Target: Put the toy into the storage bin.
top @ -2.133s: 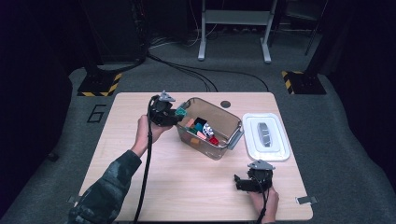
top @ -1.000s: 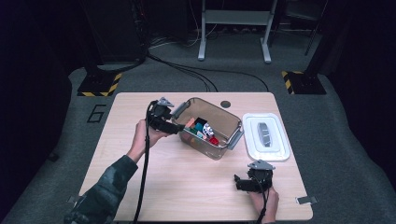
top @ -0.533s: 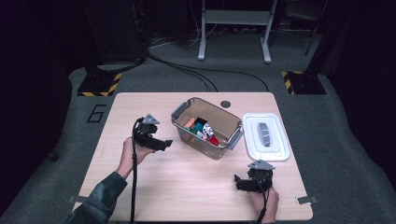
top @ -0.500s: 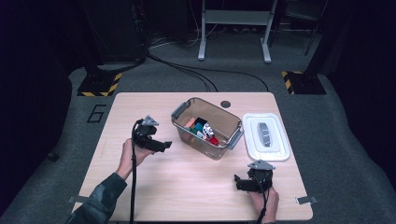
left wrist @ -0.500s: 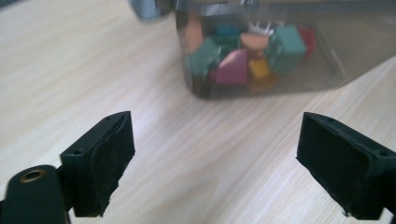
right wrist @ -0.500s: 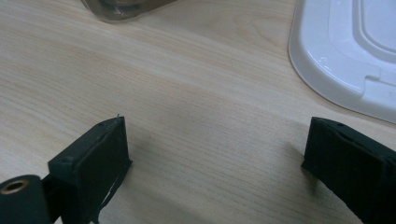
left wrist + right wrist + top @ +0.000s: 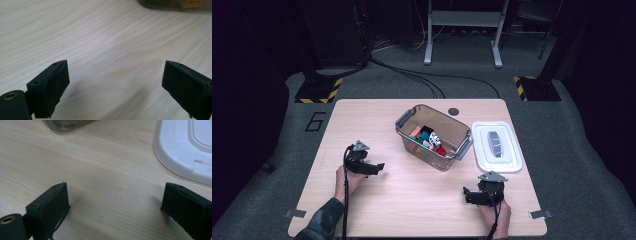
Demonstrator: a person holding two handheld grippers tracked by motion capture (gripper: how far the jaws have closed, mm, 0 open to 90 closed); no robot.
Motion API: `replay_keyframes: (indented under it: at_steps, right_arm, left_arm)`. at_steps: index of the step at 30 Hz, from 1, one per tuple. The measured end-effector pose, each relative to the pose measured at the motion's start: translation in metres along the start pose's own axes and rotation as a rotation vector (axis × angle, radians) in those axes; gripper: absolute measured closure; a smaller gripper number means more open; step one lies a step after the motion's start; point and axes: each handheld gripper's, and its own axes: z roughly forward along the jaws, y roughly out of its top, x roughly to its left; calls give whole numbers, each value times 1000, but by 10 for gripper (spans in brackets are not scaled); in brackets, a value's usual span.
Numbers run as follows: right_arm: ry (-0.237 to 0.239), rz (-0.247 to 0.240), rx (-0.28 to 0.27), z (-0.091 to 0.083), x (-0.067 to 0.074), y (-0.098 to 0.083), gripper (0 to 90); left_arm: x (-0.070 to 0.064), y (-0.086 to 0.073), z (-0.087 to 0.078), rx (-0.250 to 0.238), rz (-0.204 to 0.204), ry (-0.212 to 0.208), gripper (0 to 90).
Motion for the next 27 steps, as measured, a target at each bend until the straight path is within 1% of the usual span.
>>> replay_keyframes:
  at_steps: [1, 2, 3, 4, 5, 6, 7, 8, 9, 10, 11, 12, 13, 18, 21, 25, 27]
  right_arm:
    - [6, 1, 0, 0, -1, 0, 60]
    - [10, 12, -2, -1, -2, 0, 54]
    - [12, 14, -3, -1, -3, 0, 50]
    - [13, 23, -7, -2, -2, 0, 51]
    - [13, 23, -7, -2, -2, 0, 51]
    - [7, 8, -4, -3, -3, 2, 51]
    - [2, 10, -8, -4, -4, 4, 51]
    - [5, 6, -14, -6, -5, 6, 52]
    - [5, 6, -14, -6, -5, 6, 52]
    - [-1, 3, -23, -8, -7, 9, 52]
    - [-11, -1, -29, -11, -10, 16, 53]
    - [-11, -5, -33, -11, -13, 20, 54]
    - [-15, -1, -33, -12, -15, 23, 53]
    - [-41, 5, -32, -10, -27, 34, 53]
    - [-43, 9, -33, -9, -31, 37, 54]
    - [-59, 21, -31, -9, -39, 43, 56]
    - [-53, 28, -31, -9, -41, 43, 56]
  left_arm:
    - [0, 0, 0, 0, 0, 0, 64]
    - [5, -4, 4, 5, -18, -22, 60]
    - [5, -6, 4, -16, -26, -9, 59]
    - [7, -8, 4, -27, -15, 0, 66]
    - [7, -8, 4, -27, -15, 0, 67]
    - [7, -11, 4, -49, -1, 8, 67]
    - [6, -13, 5, -65, 3, 29, 67]
    - [6, -12, 4, -54, 11, 27, 68]
    - [6, -12, 4, -54, 11, 27, 62]
    - [6, -12, 4, -47, 20, 29, 62]
    - [4, -12, 5, -39, 46, 45, 65]
    - [2, -12, 7, -39, 64, 56, 63]
    - [3, -12, 6, -21, 82, 49, 57]
    - [3, -12, 6, -25, 79, 50, 57]
    - [3, -12, 6, -25, 79, 49, 57]
    - [3, -12, 6, -26, 79, 49, 57]
    - [3, -12, 6, -27, 78, 48, 57]
